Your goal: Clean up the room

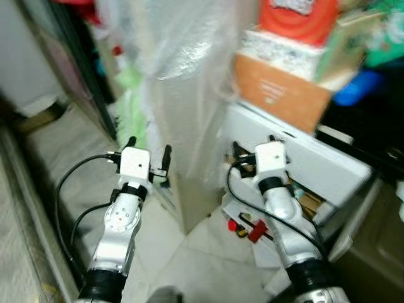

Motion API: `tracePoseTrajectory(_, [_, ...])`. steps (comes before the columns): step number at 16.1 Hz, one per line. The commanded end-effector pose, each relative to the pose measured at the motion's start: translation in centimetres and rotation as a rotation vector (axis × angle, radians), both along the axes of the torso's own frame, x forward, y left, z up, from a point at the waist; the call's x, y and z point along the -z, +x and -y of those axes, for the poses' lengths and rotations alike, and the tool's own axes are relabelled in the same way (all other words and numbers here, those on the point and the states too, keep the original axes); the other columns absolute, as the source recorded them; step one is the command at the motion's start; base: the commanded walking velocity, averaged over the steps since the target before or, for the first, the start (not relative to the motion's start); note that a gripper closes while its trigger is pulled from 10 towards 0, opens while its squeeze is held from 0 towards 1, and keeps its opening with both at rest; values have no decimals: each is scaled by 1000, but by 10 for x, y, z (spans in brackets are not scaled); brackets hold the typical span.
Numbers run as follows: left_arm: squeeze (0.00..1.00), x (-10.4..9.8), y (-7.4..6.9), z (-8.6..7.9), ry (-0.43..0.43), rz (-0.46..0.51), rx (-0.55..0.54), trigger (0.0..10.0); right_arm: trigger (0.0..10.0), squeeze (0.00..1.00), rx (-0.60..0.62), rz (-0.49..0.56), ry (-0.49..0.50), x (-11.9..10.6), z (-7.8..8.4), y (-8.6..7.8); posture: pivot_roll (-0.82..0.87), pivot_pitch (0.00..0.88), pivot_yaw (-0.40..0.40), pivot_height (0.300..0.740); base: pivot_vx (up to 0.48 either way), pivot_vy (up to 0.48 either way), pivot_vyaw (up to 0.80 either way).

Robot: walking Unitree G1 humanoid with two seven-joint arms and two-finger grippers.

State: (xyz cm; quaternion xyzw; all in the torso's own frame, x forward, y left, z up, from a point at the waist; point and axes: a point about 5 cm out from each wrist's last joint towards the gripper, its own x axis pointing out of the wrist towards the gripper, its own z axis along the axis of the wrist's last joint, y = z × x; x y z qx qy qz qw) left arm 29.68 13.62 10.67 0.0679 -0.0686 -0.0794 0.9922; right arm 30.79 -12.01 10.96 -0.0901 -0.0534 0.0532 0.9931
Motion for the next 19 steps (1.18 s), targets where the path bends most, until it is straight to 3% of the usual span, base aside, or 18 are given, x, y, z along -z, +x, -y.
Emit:
tracePoseTrajectory(1, [0, -1, 5, -8, 0, 2, -23, 10000, 10000, 0, -38, 27, 12, -10, -11, 3, 7, 0, 18, 740, 0, 0, 0])
tracePoseTrajectory(3, [0, -2, 8, -3, 1, 15, -30, 10000, 10000, 0, -28, 34, 8, -12, -5, 5, 20, 0, 20, 740, 0, 0, 0])
tracePoseTrajectory(5, [0, -3, 2, 7, -20, 24, -33, 10000, 10000, 0, -31, 22, -3, -5, 0, 2, 53, 0, 26, 740, 0, 0, 0])
tracePoseTrajectory(7, [0, 6, -8, 8, -28, 3, -13, 10000, 10000, 0, -30, 15, 5, -5, -2, 3, 79, 0, 11, 740, 0, 0, 0])
tracePoseTrajectory(9, [0, 5, -8, 9, -26, 5, -2, 10000, 10000, 0, -48, 26, -1, -10, -4, 3, 80, 0, 2, 740, 0, 0, 400])
tracePoseTrajectory(12, [0, 2, -6, 2, -47, 9, -37, 10000, 10000, 0, -39, 21, 7, -8, -5, 3, 86, 0, 0, 740, 0, 0, 800])
tracePoseTrajectory(15, [0, -2, -17, -21, -41, 32, -107, 10000, 10000, 0, -65, 30, -8, -7, -10, -7, 87, 0, -16, 740, 0, 0, 800])
tracePoseTrajectory(19, [0, 0, -19, -19, -35, 14, -106, 10000, 10000, 0, -56, 23, -8, -6, -7, -9, 76, 0, -3, 740, 0, 0, 800])
